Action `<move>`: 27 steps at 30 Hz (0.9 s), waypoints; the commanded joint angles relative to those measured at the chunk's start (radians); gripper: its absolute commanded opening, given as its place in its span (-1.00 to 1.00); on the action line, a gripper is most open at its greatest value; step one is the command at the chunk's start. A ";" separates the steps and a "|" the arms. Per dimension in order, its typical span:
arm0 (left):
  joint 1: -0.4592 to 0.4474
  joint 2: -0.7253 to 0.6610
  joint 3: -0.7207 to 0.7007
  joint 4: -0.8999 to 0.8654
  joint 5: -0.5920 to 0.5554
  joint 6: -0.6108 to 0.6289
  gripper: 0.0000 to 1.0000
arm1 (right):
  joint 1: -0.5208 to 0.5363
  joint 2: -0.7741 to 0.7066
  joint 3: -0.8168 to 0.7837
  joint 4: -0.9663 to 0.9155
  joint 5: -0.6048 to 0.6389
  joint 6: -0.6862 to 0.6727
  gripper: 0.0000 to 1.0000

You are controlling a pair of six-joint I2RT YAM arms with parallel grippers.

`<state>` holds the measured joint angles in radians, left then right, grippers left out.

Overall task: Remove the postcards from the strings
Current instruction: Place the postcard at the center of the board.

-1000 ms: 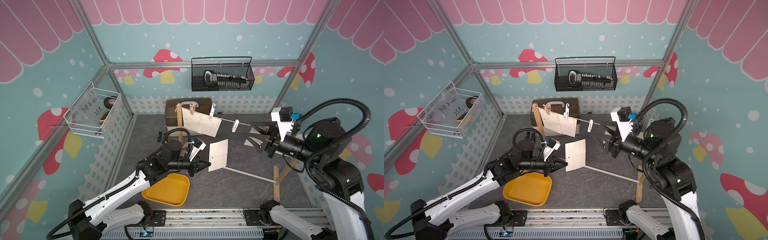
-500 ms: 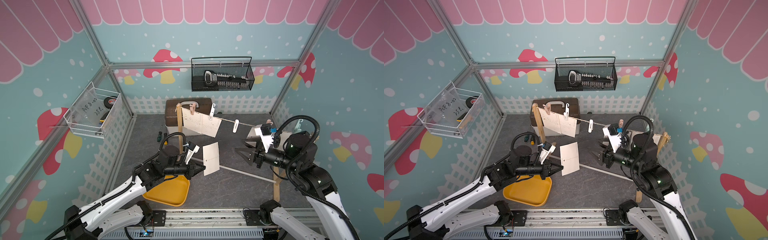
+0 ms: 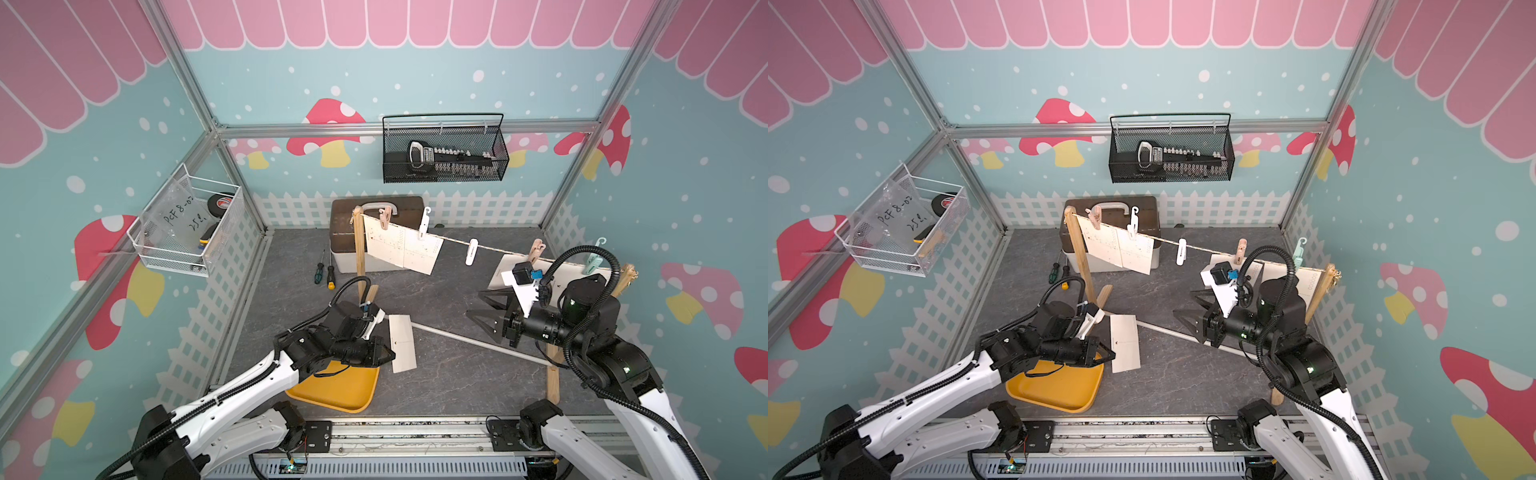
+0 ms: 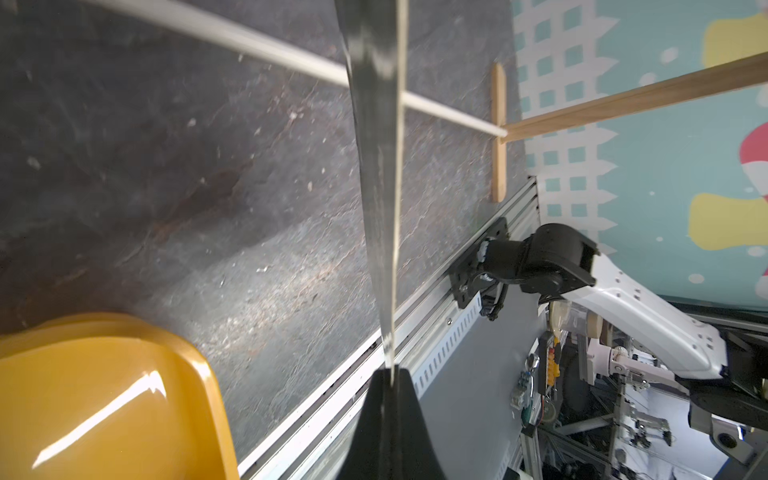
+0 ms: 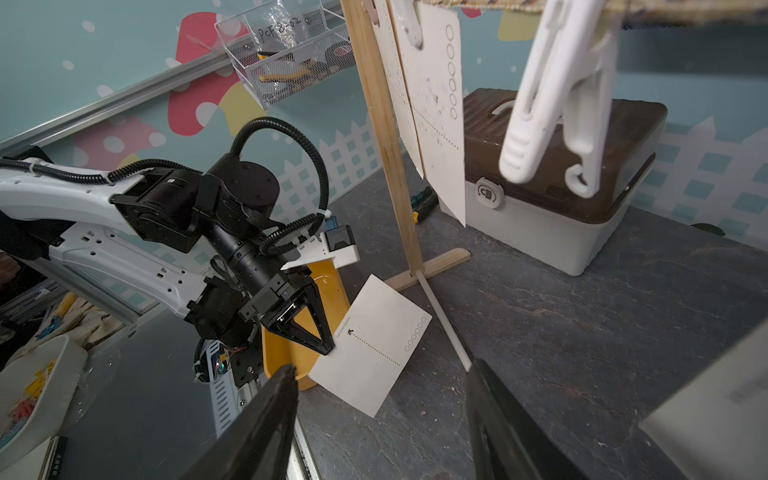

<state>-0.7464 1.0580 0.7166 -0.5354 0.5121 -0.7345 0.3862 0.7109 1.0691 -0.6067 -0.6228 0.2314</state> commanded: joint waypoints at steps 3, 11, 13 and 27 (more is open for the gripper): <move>0.002 0.092 0.001 -0.023 0.083 -0.053 -1.00 | 0.004 -0.018 -0.018 0.002 -0.014 -0.031 0.28; -0.005 0.177 0.011 0.008 0.106 -0.086 -1.00 | 0.003 -0.007 -0.009 0.000 -0.005 -0.050 0.28; -0.005 0.189 0.007 0.008 0.108 -0.088 -1.00 | 0.004 -0.007 -0.006 -0.001 -0.002 -0.054 0.28; 0.002 0.228 0.043 -0.025 0.035 -0.052 -0.38 | 0.004 -0.012 0.033 -0.019 -0.004 -0.059 0.31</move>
<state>-0.7479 1.2778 0.7235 -0.5457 0.5854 -0.7986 0.3862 0.7036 1.0641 -0.6147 -0.6178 0.1917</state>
